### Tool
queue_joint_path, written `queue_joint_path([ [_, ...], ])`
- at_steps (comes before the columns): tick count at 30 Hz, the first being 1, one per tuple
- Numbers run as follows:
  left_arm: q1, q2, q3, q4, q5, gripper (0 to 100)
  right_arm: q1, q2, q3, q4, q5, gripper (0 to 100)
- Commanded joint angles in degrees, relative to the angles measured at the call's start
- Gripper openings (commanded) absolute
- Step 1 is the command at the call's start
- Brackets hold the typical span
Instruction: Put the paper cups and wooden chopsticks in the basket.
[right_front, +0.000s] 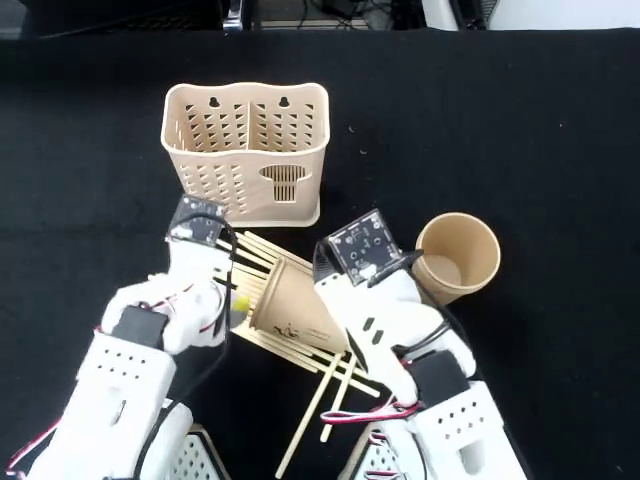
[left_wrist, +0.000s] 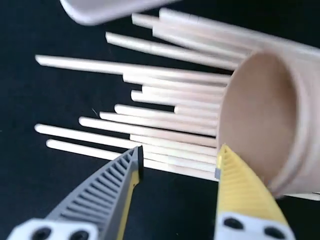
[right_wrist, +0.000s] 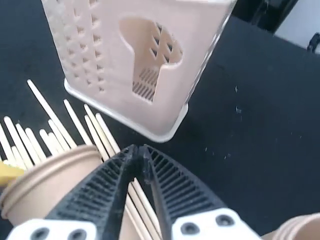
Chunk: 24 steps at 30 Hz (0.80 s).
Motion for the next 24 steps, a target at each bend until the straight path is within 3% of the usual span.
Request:
queue_joint_path([
  [1,0.2,-7.1,-6.3,5.1,-0.7,26,0.2,-0.9,-5.9,2.8,0.0,1.4],
  [10,2.5,-25.1,-2.5,8.1,-0.6,29,0.6,-0.9,-15.6,14.3,0.2,1.4],
  [15,7.5,-22.7,-3.5,7.9,-0.1,29,0.6,-0.9,-17.9,16.6,0.4,1.4],
  [24,6.6,-7.3,-9.4,3.9,2.5,29,0.6,-0.9,-18.4,16.4,0.4,1.4],
])
